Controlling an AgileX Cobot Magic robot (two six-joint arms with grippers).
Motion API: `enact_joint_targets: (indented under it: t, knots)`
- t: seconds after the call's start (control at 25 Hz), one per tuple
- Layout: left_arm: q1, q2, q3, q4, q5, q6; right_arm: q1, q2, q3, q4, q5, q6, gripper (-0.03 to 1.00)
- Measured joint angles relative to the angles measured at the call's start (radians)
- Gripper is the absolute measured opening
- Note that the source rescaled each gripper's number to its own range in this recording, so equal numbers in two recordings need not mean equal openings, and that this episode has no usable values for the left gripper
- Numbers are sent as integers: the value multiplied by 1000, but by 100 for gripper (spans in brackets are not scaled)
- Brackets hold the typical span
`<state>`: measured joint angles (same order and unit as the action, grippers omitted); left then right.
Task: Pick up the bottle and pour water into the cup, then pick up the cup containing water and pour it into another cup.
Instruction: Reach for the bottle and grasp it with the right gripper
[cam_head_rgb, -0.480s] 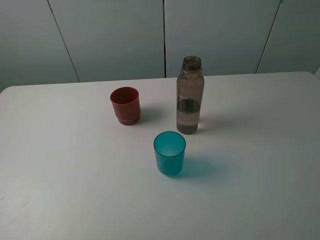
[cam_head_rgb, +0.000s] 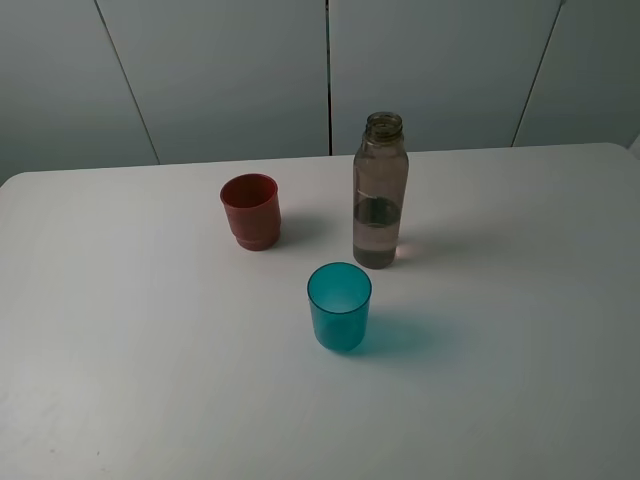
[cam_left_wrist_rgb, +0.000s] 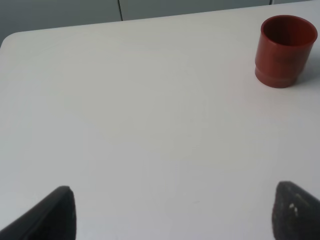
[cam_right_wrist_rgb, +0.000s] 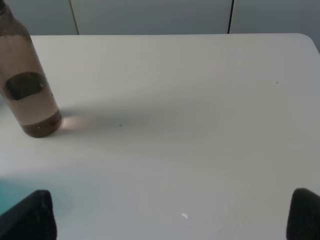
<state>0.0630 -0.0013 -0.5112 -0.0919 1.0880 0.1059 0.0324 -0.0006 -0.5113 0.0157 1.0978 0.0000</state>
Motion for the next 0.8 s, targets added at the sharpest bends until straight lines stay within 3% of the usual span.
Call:
enact_joint_targets:
  t: [0.8]
  knots:
    - [0, 0, 0, 0, 0, 0, 0, 0, 0, 0, 0, 0, 100]
